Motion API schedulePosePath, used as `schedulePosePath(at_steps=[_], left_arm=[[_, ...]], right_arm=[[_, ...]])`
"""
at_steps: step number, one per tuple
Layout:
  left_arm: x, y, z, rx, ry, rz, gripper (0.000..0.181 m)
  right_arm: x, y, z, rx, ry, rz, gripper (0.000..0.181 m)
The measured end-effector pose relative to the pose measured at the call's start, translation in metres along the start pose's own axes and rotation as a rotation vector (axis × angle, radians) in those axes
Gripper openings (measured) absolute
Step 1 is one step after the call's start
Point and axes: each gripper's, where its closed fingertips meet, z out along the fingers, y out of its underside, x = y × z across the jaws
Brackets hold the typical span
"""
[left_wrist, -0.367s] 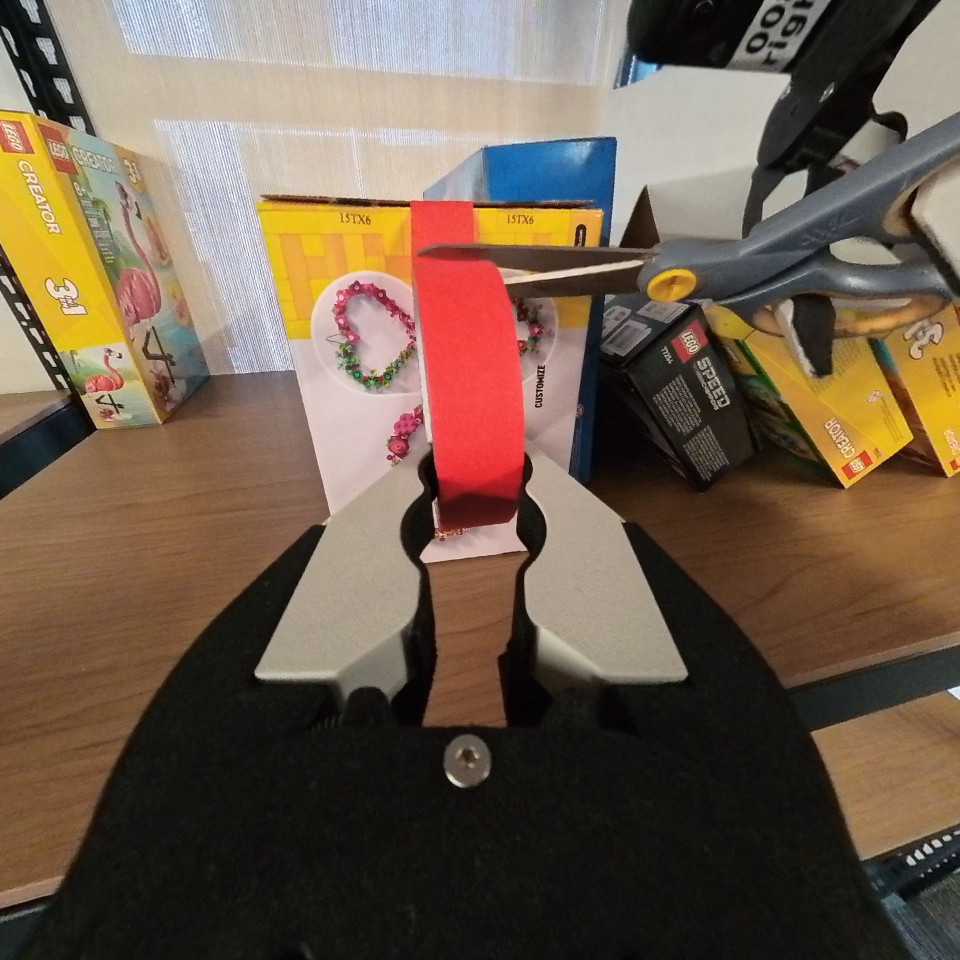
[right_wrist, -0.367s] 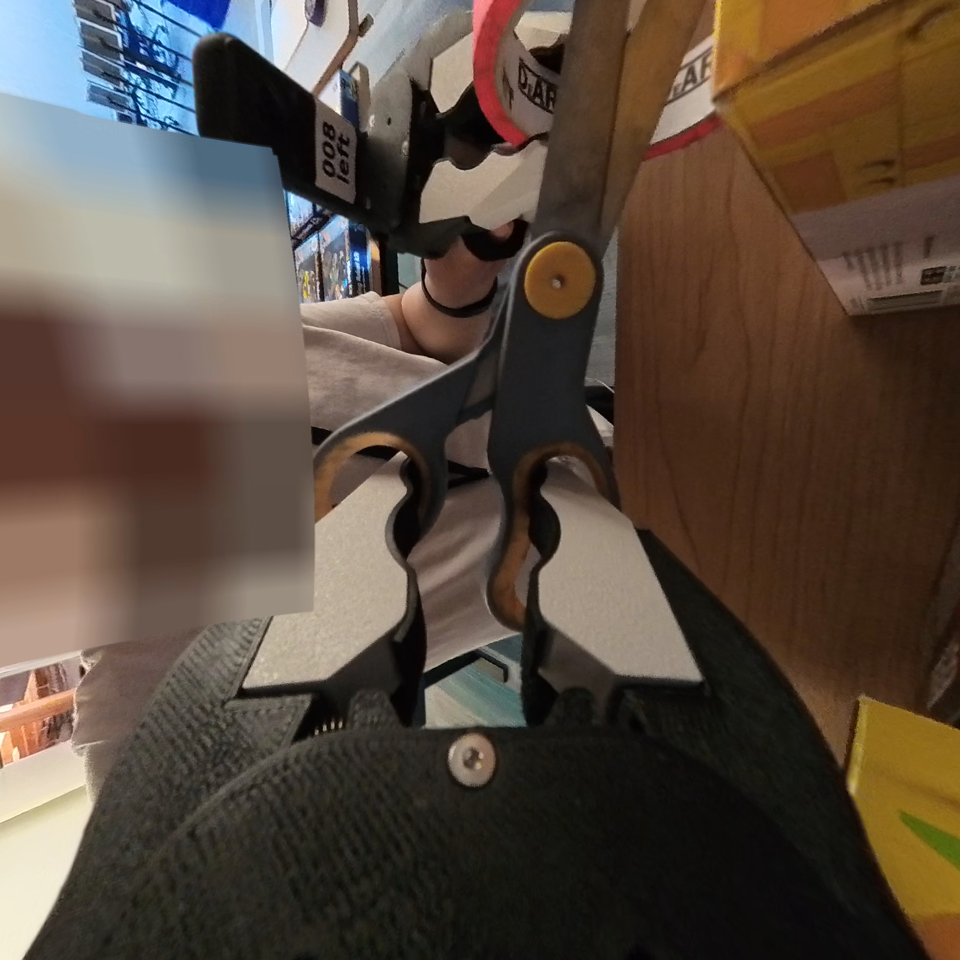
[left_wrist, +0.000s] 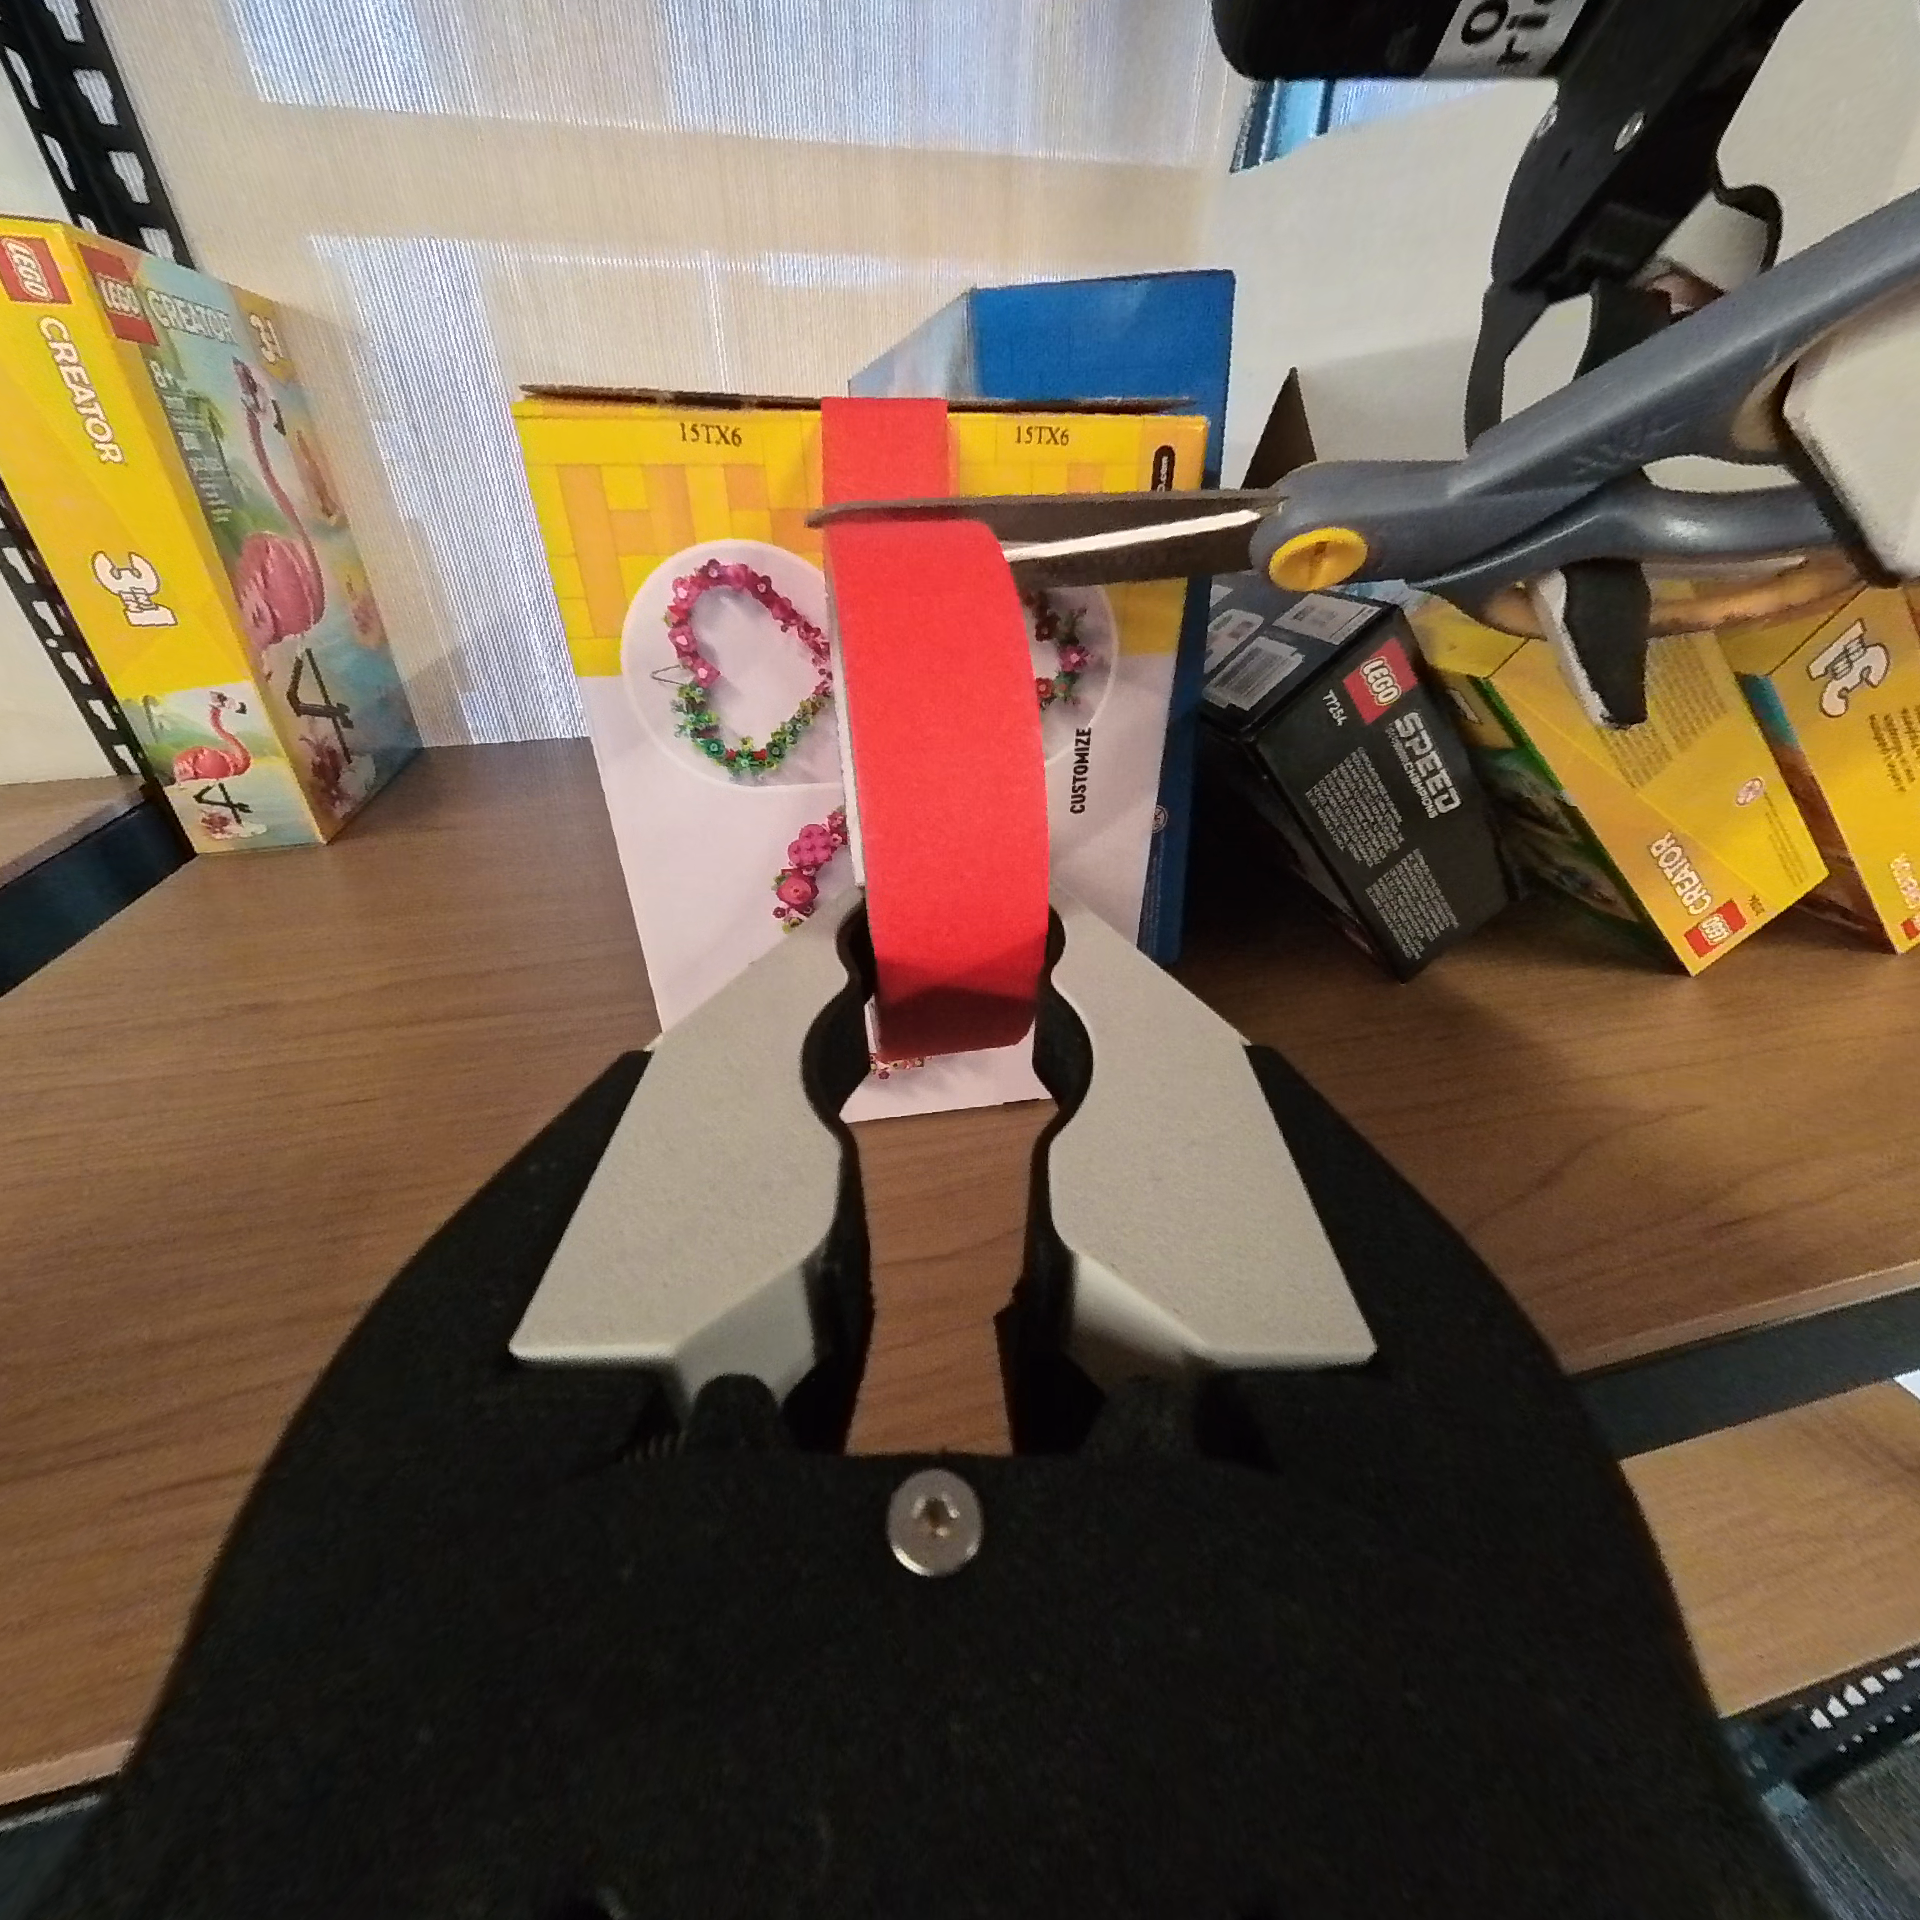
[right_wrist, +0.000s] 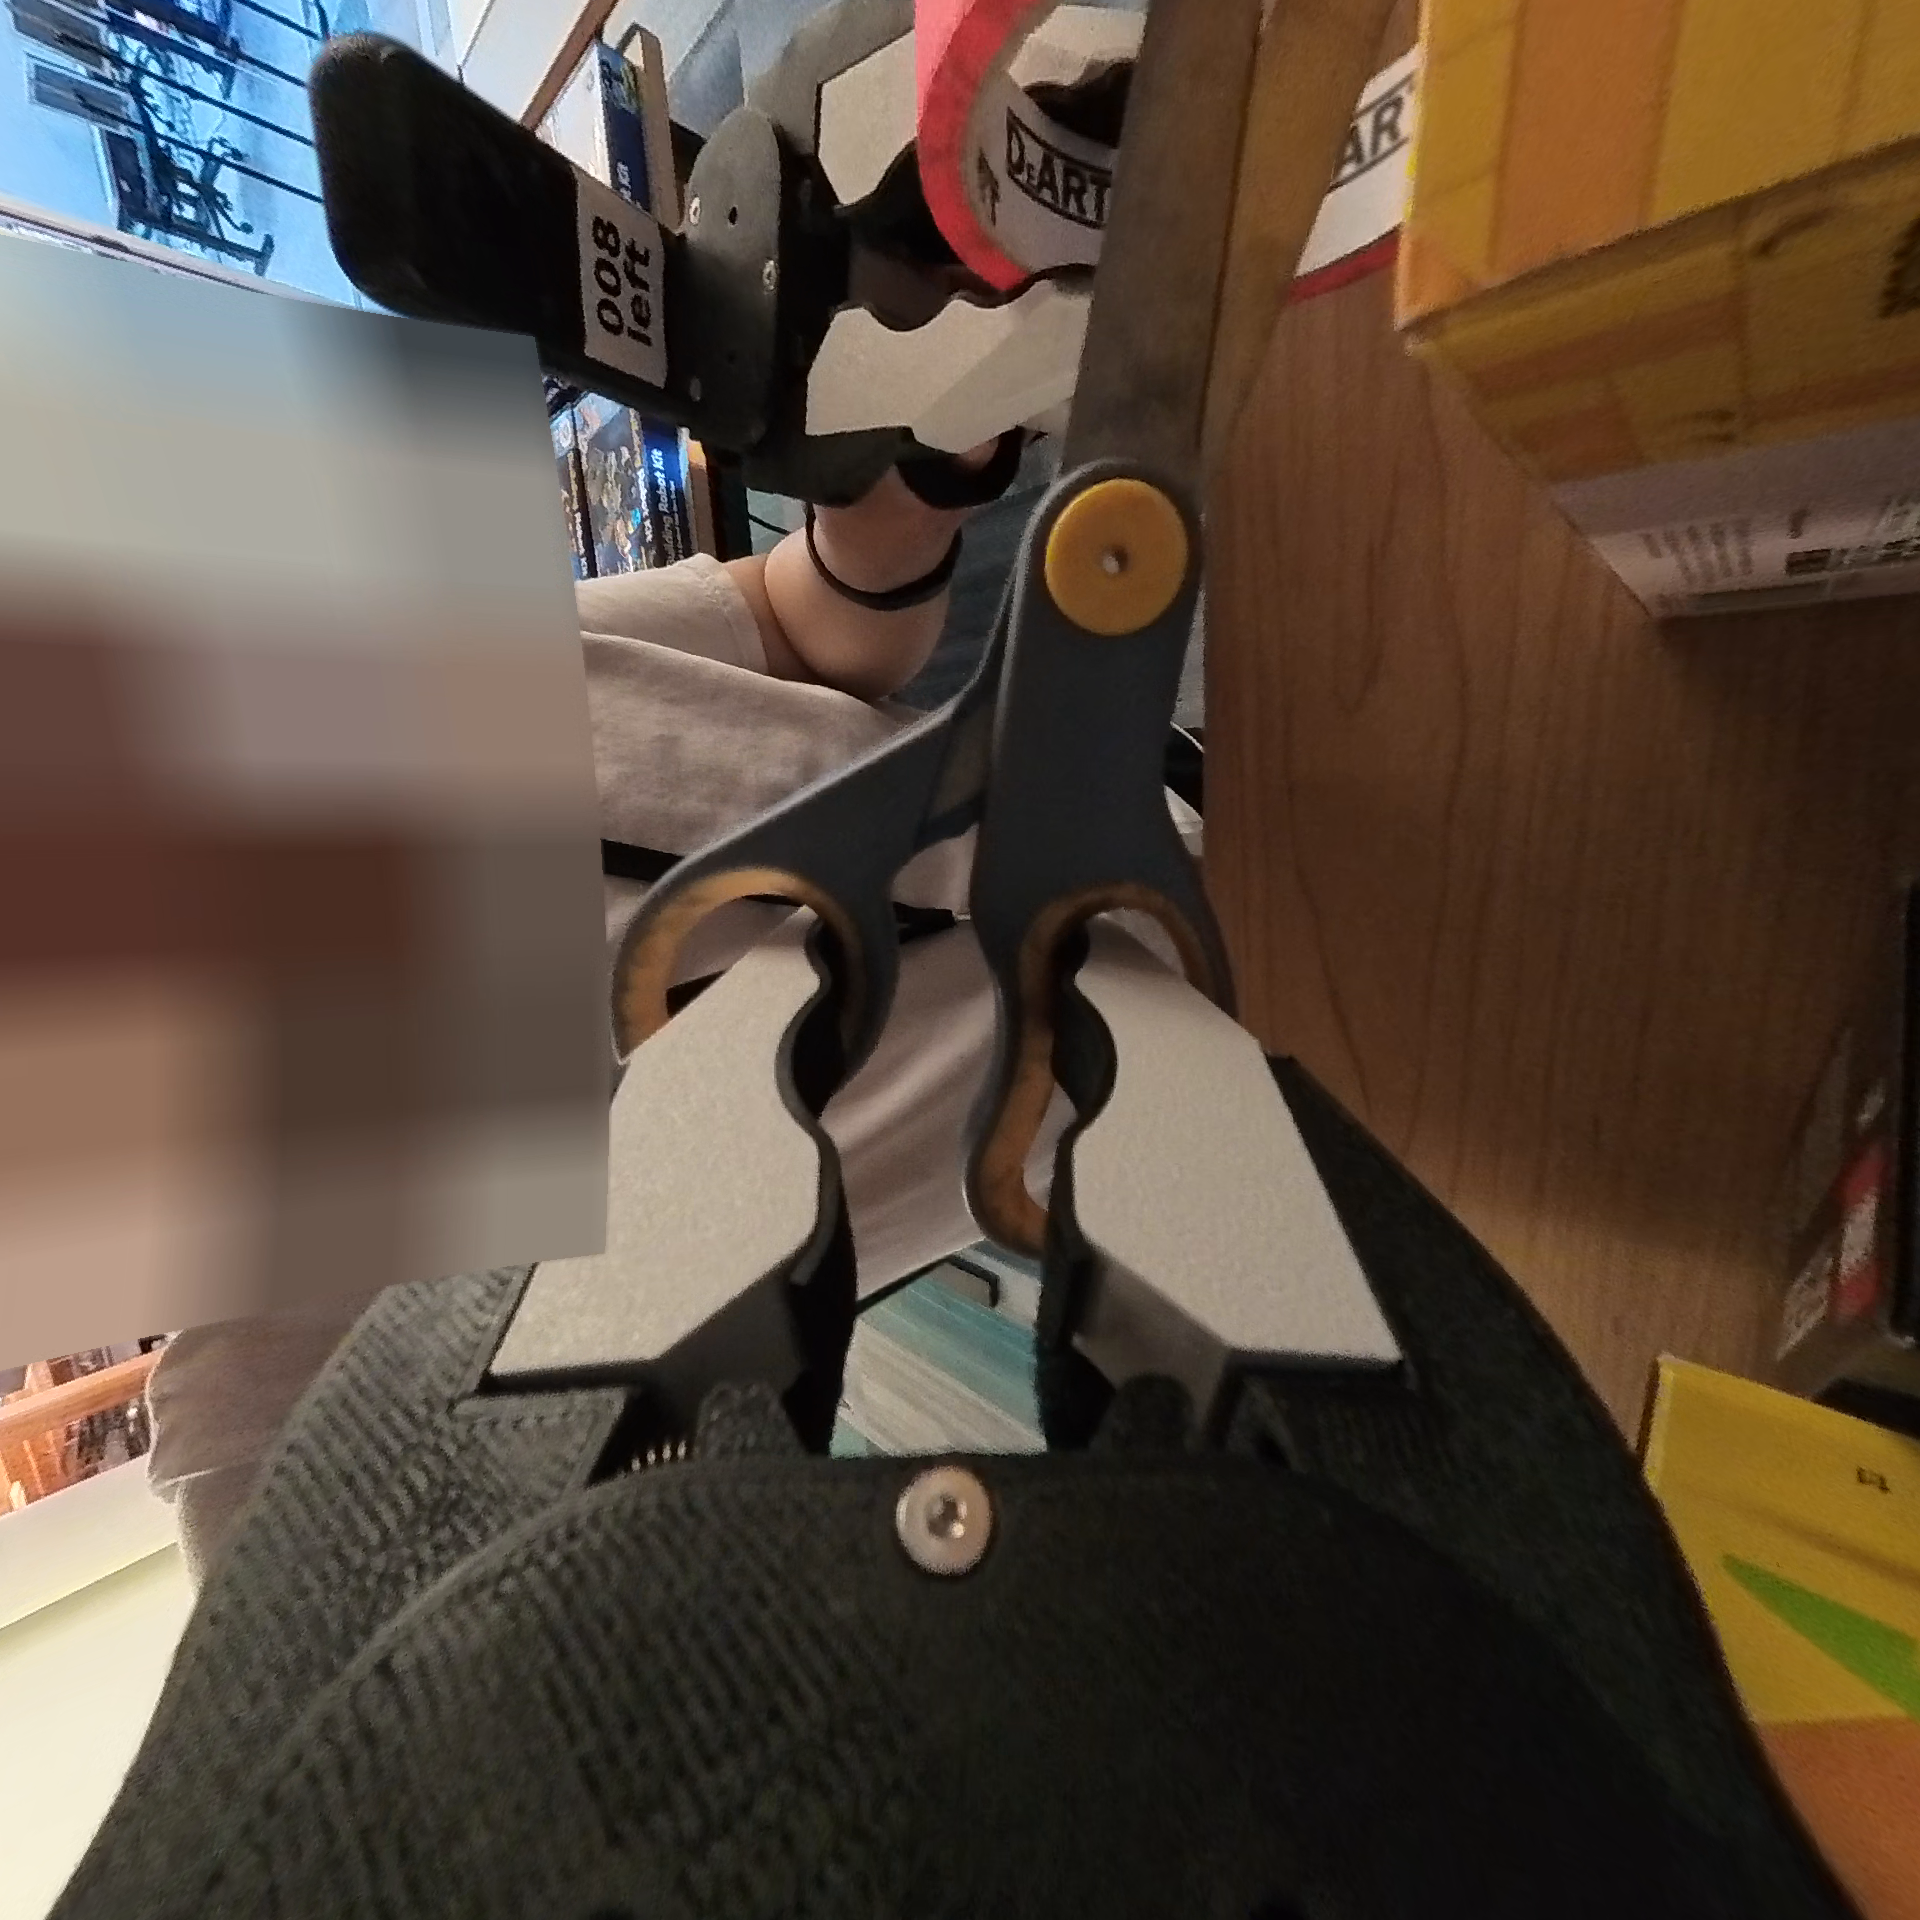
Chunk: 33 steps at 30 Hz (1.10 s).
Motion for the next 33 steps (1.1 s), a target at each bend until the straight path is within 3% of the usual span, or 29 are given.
schedulePosePath(at_steps=[1,8,29,33], left_arm=[[0.0001,0.0000,-0.0001,0.000,0.000,0.000,0.024],[-0.0001,-0.0004,0.0005,0.003,0.000,-0.002,0.024],[-0.0016,-0.0017,0.0010,0.013,0.001,-0.005,0.024],[-0.0018,-0.0023,0.0005,0.017,-0.002,-0.005,0.024]], right_arm=[[0.0000,0.0001,-0.0003,-0.004,0.001,0.001,0.034],[-0.0006,-0.0007,-0.0027,-0.026,0.021,0.010,0.037],[-0.0013,0.0017,0.0012,-0.032,0.043,-0.014,0.022],[-0.0008,0.0020,0.0019,-0.029,0.046,-0.019,0.027]])
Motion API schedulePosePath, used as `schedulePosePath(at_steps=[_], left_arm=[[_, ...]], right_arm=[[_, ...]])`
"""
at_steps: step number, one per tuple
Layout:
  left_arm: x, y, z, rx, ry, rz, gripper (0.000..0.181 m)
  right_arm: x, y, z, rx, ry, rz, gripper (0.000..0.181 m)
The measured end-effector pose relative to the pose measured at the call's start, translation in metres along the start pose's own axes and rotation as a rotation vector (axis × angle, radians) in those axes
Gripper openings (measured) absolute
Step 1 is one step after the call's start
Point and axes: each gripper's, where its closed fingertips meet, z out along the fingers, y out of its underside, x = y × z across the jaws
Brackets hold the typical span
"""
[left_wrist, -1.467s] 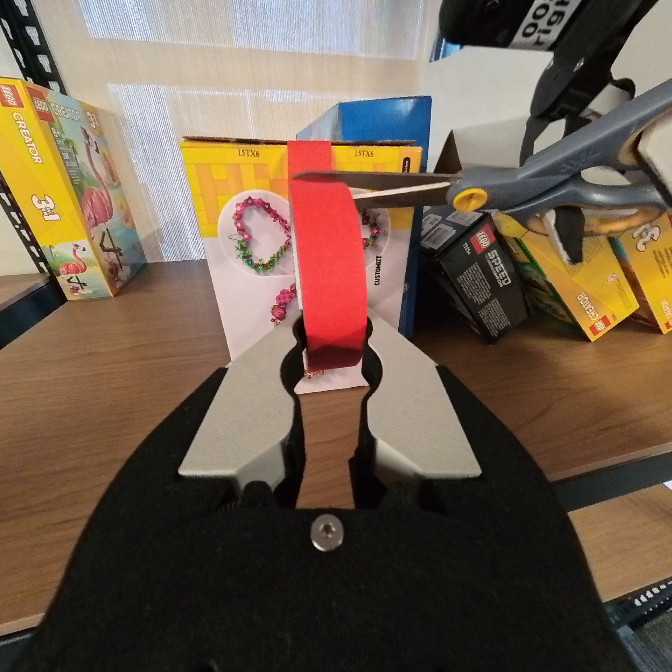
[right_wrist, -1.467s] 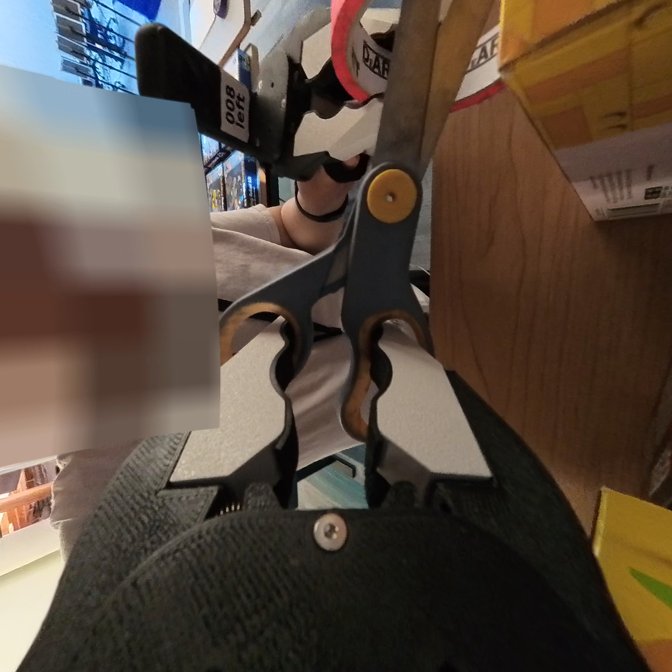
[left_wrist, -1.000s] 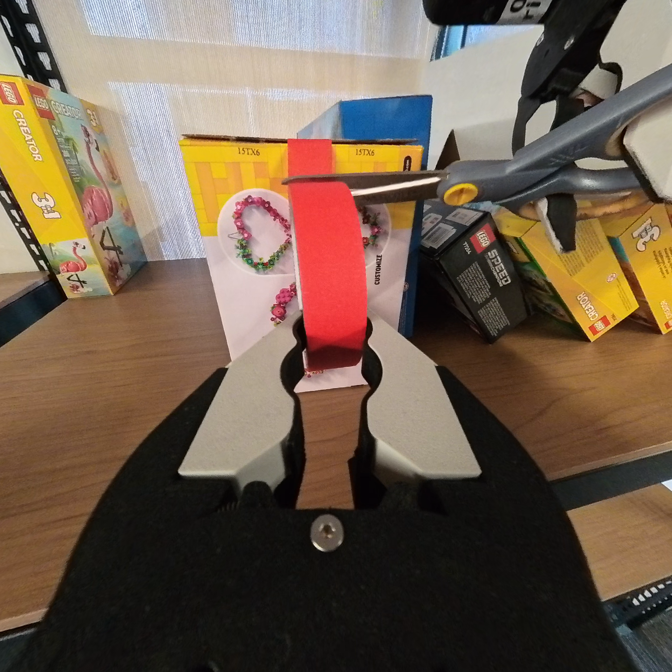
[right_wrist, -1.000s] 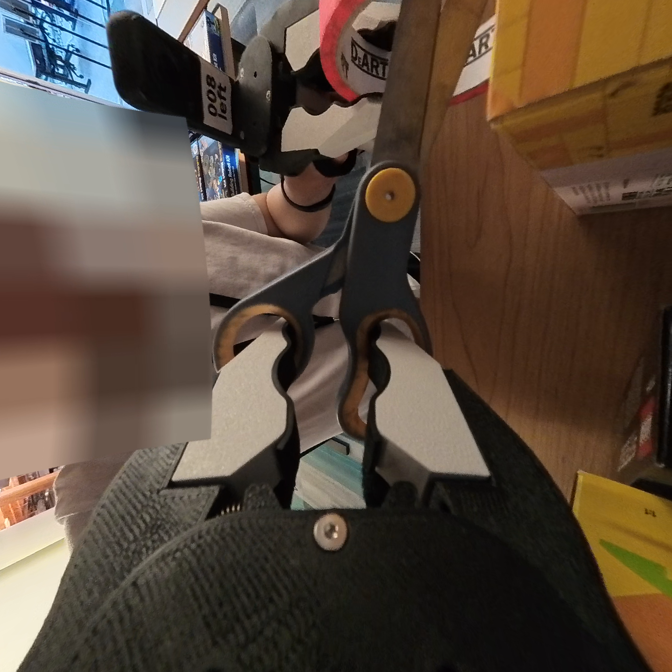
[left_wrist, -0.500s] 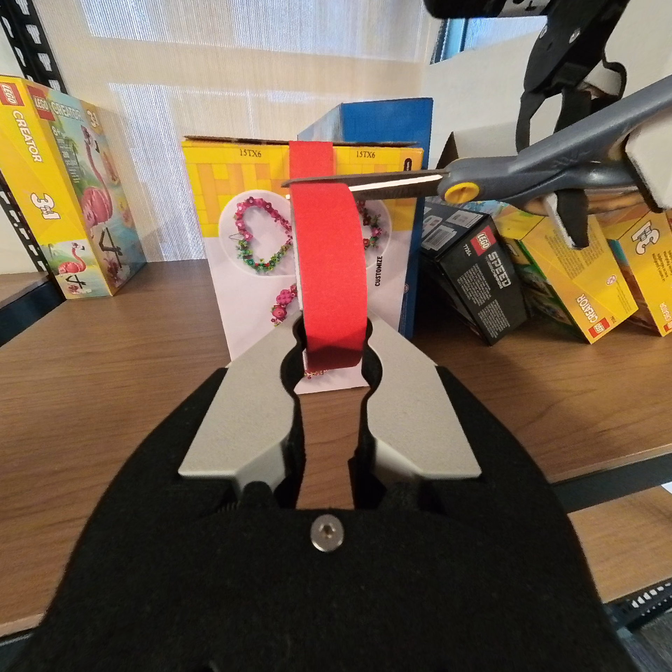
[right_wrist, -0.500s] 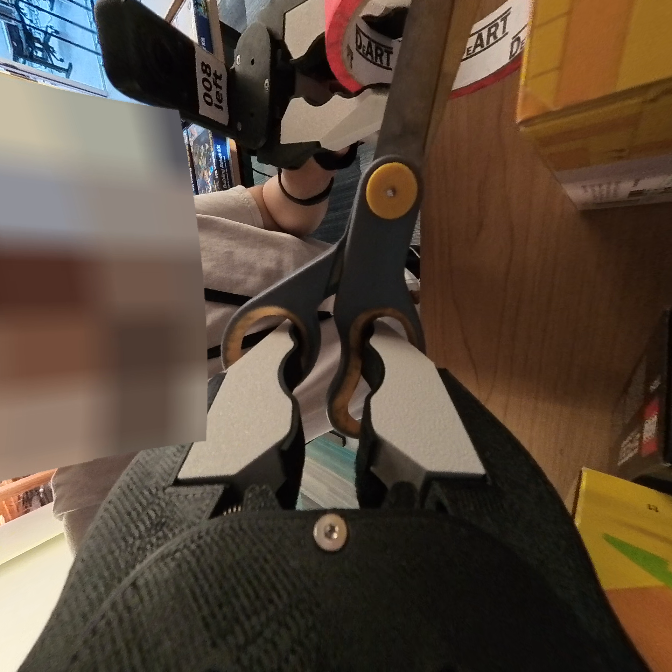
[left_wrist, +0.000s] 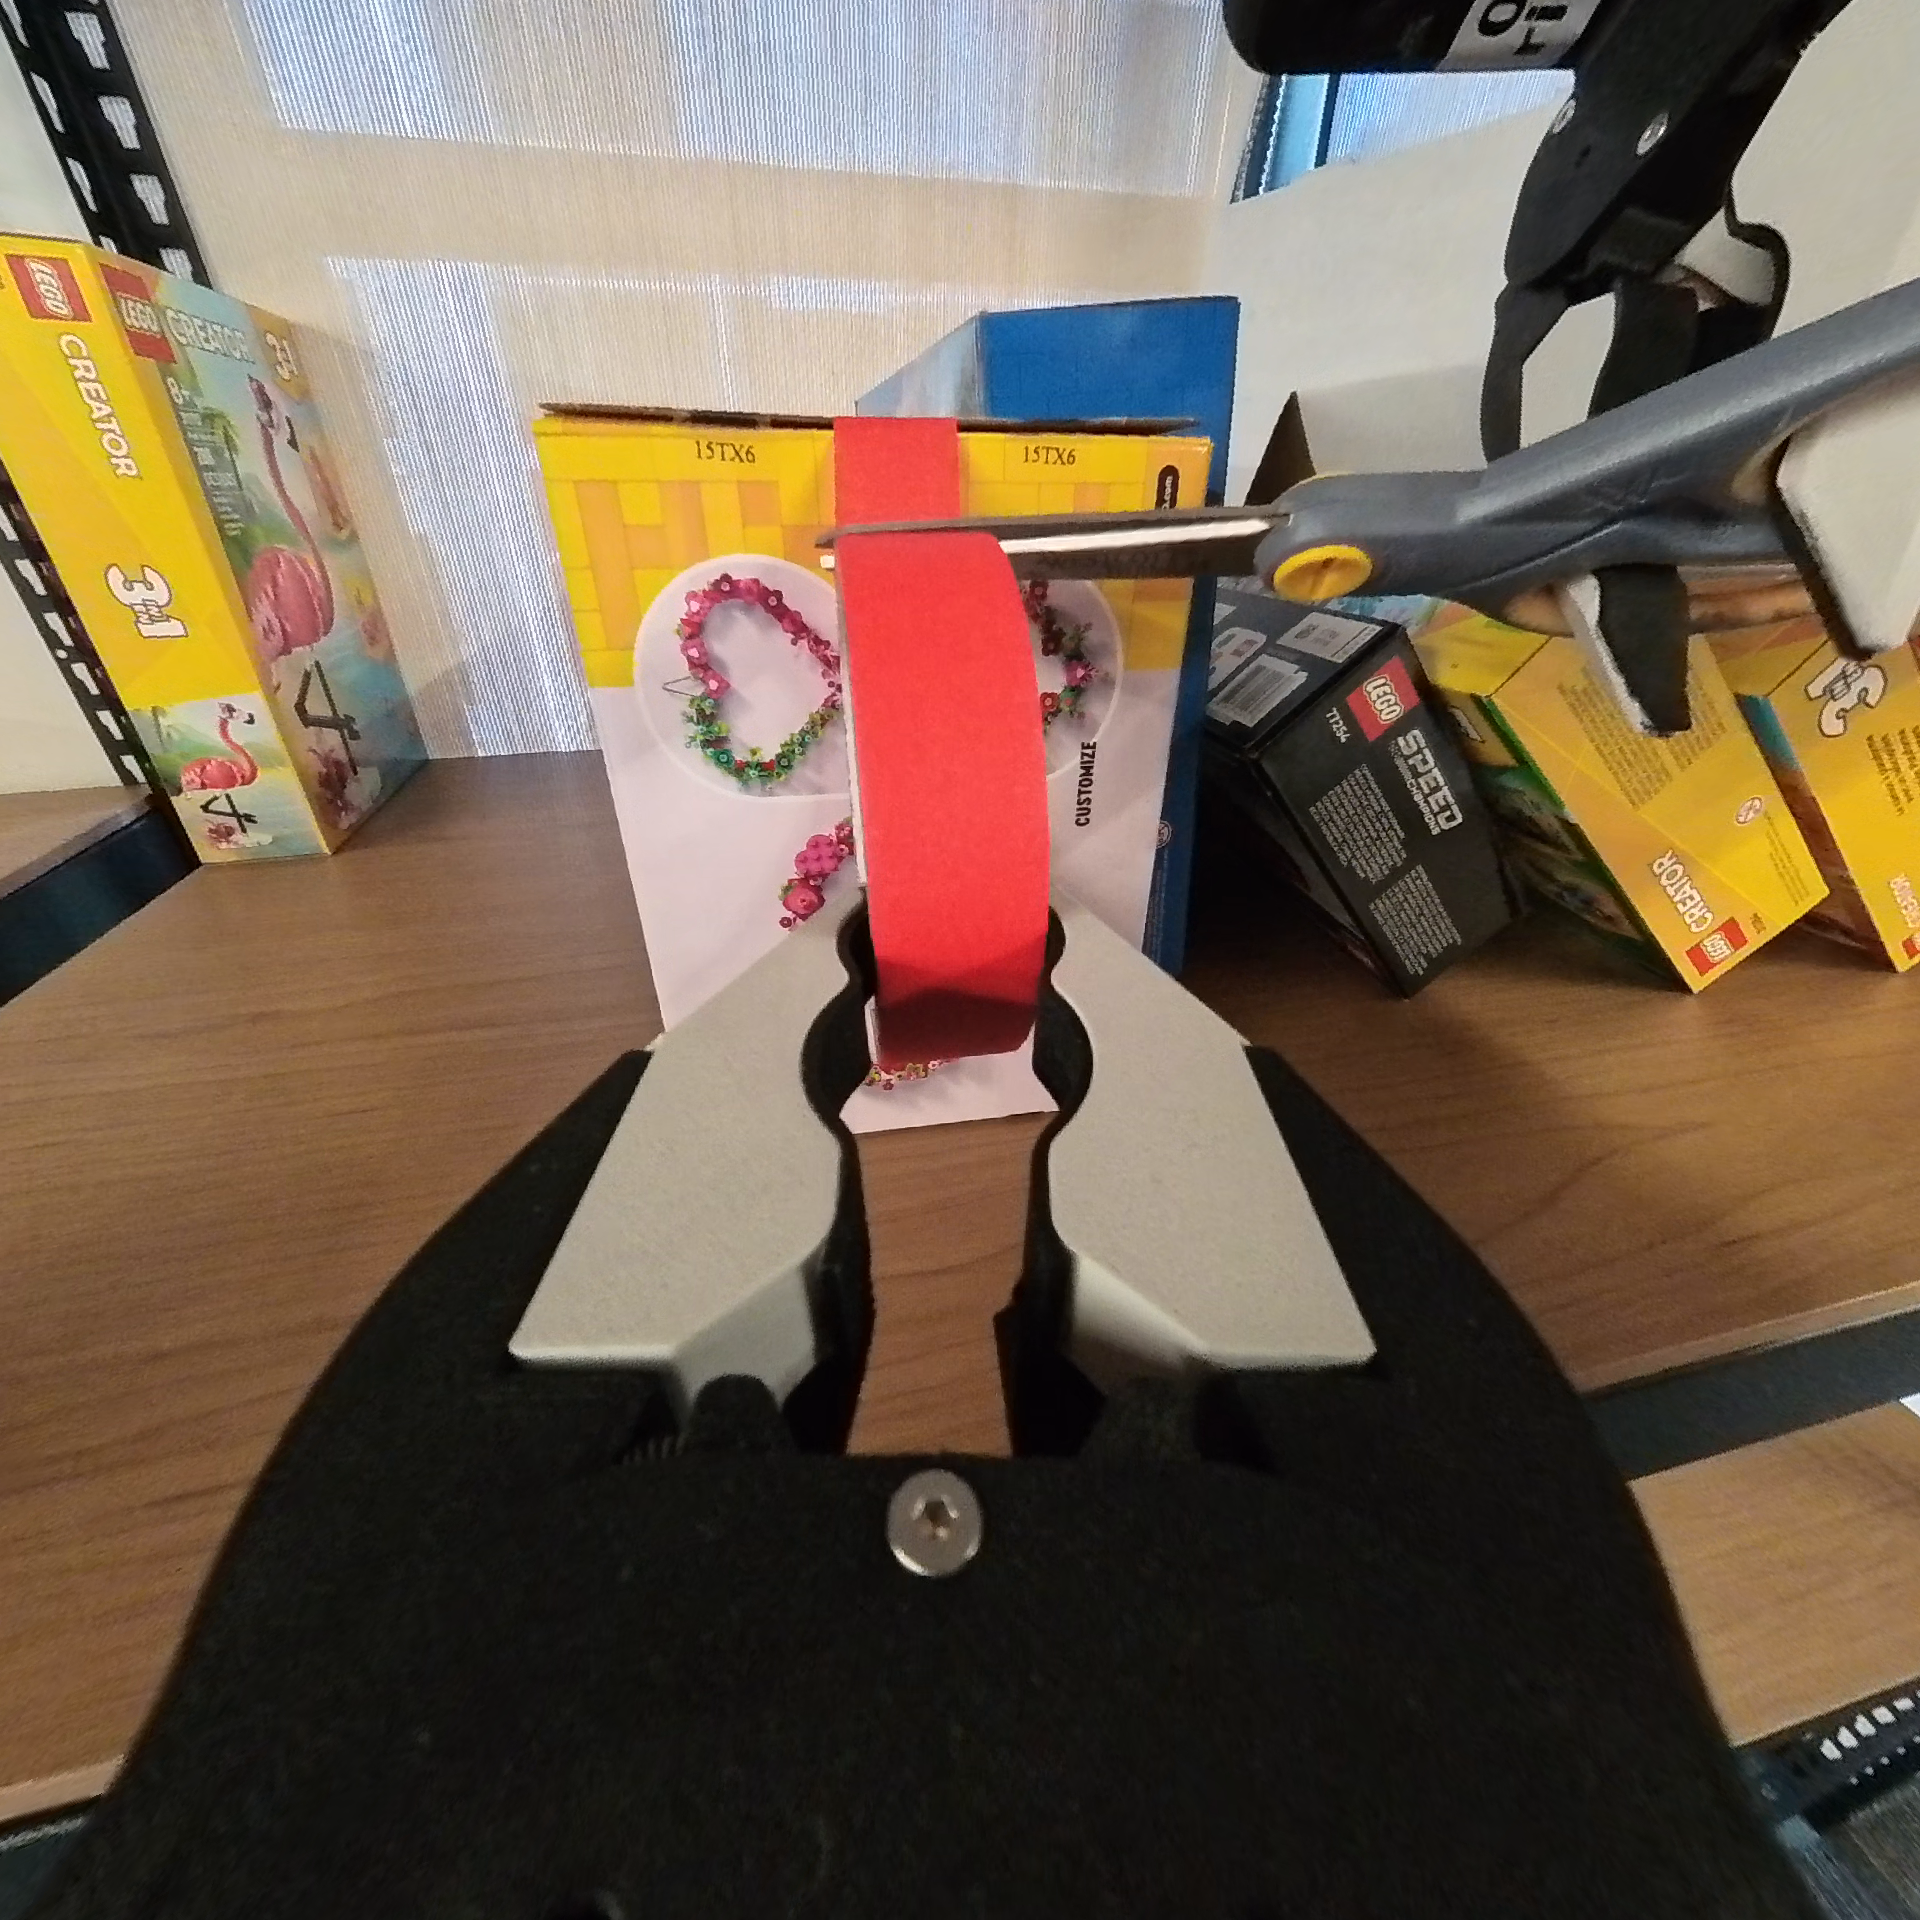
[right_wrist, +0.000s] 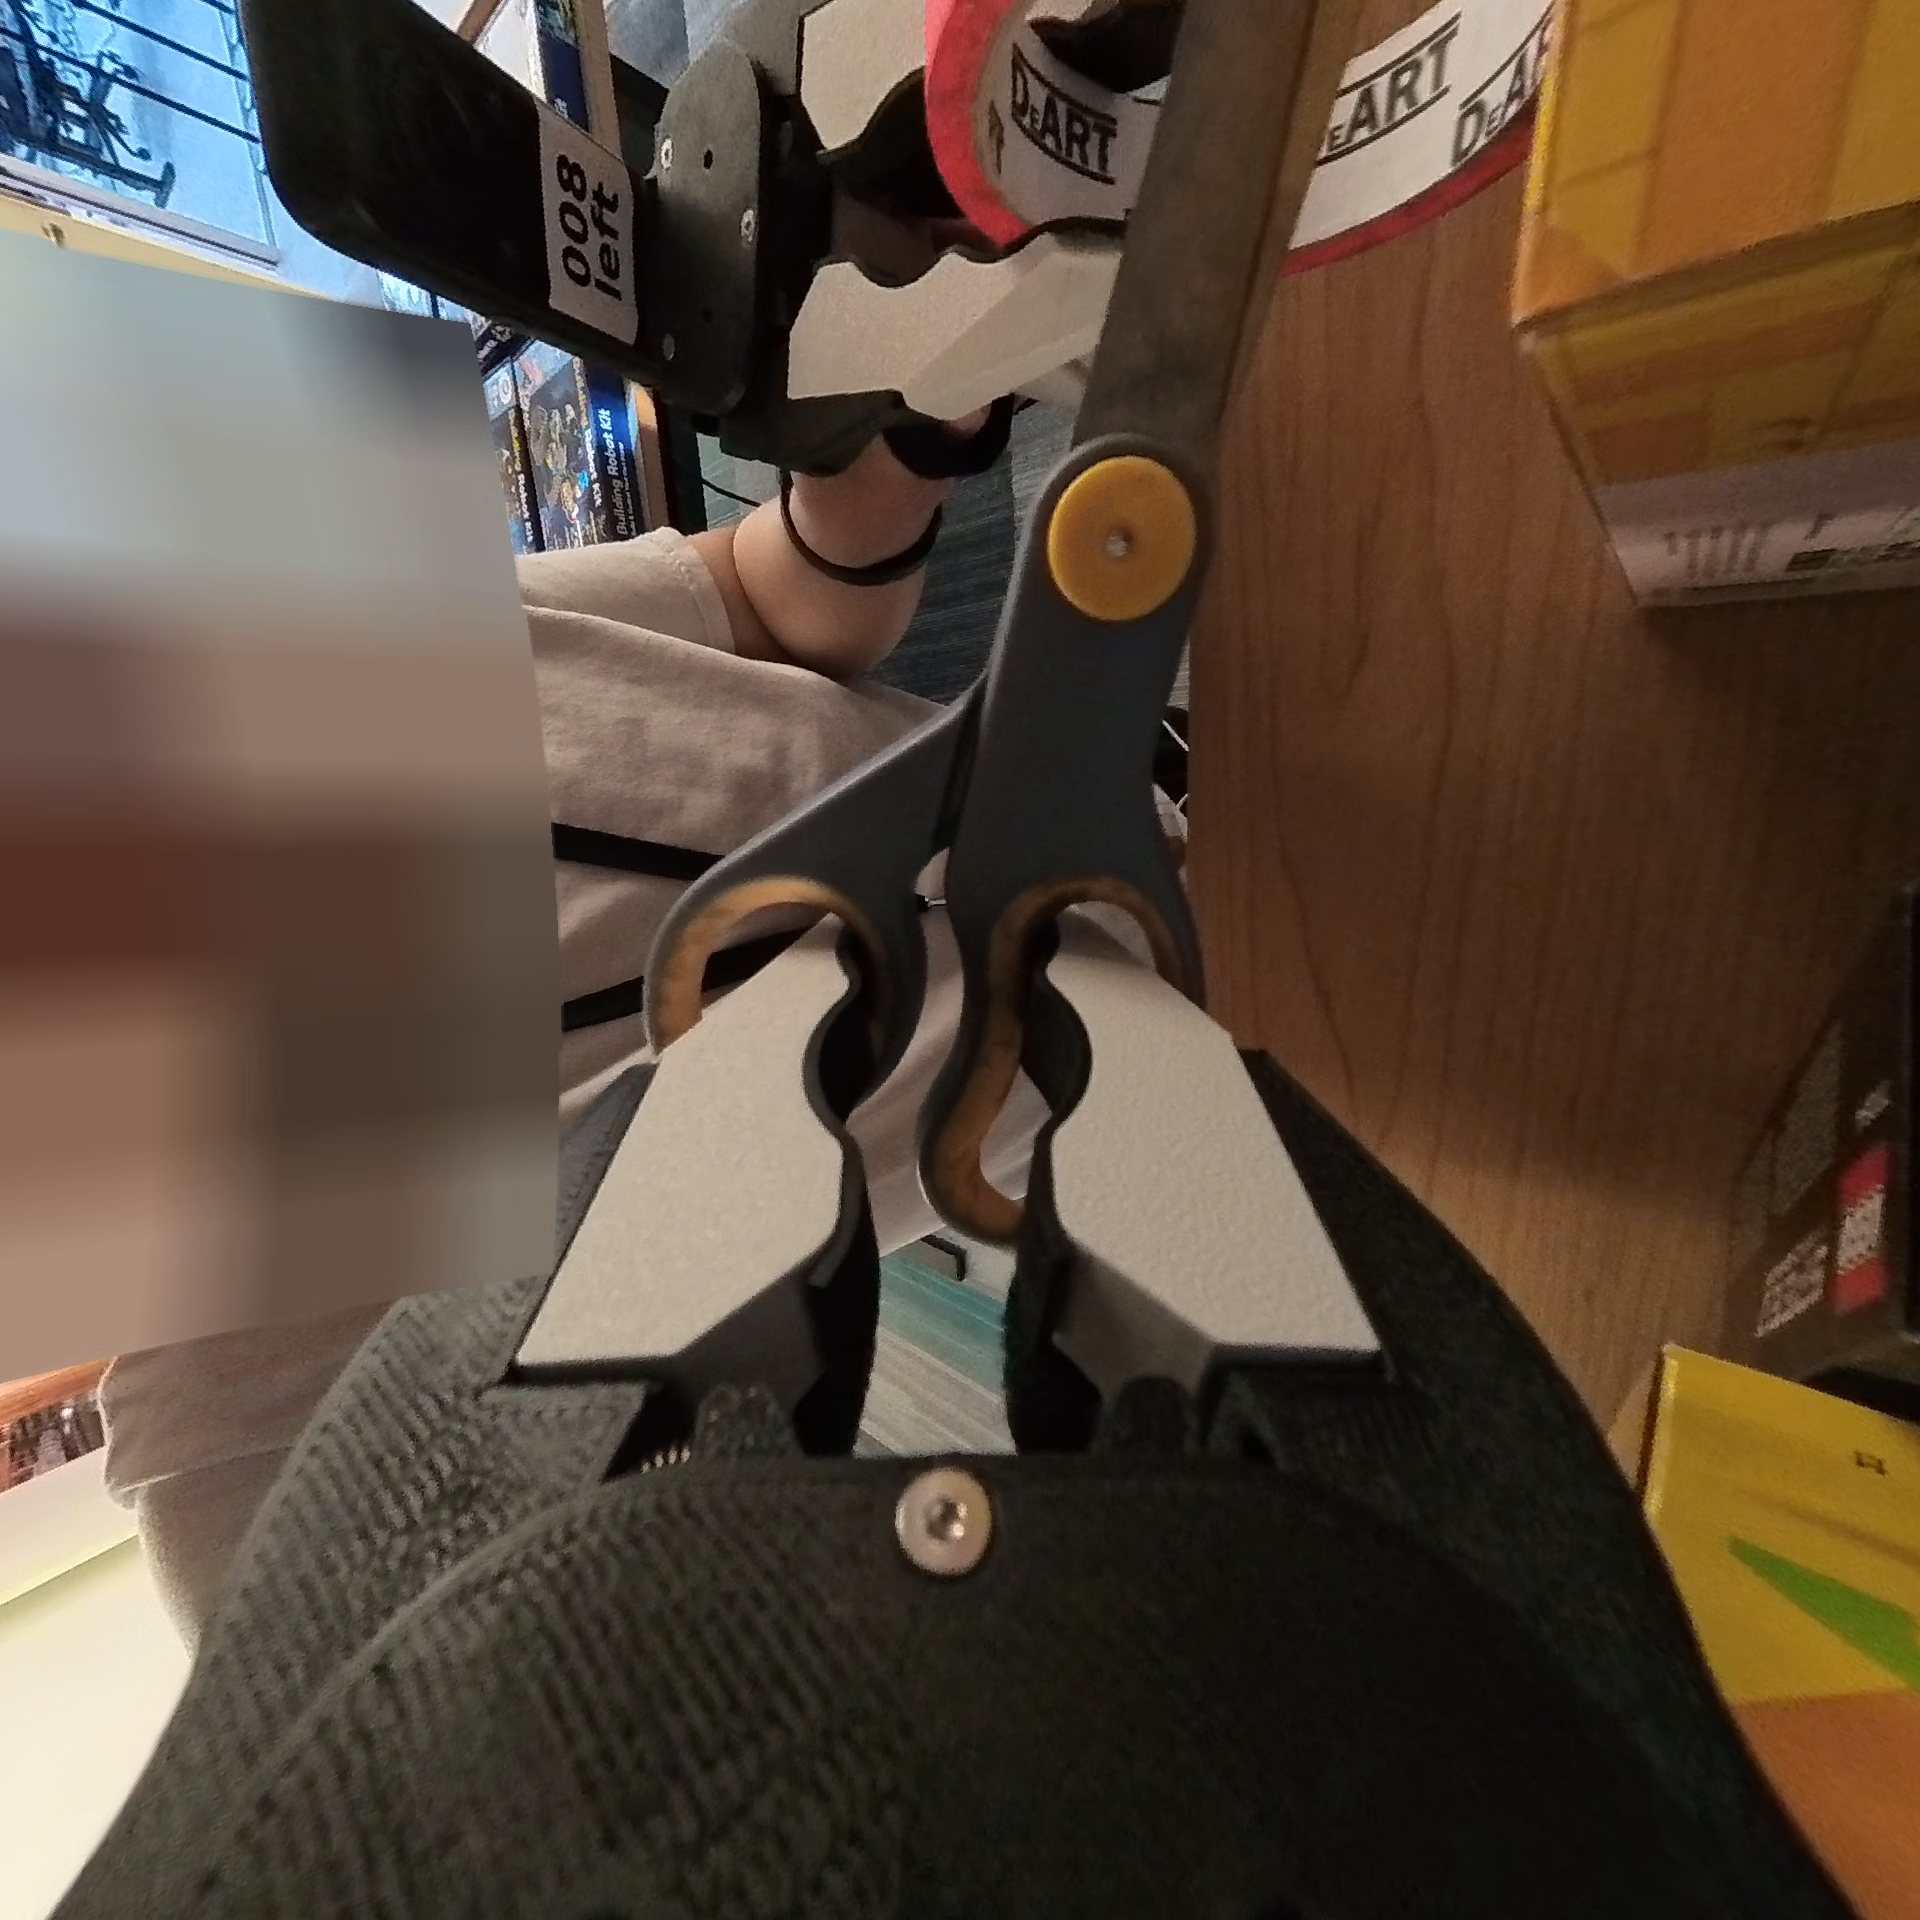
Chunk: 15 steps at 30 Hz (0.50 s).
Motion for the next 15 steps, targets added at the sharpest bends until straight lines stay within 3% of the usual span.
schedulePosePath(at_steps=[15], left_arm=[[0.0019,0.0024,0.0007,-0.006,0.001,-0.006,0.024]], right_arm=[[0.0085,0.0052,0.0022,-0.021,0.033,-0.003,0.019]])
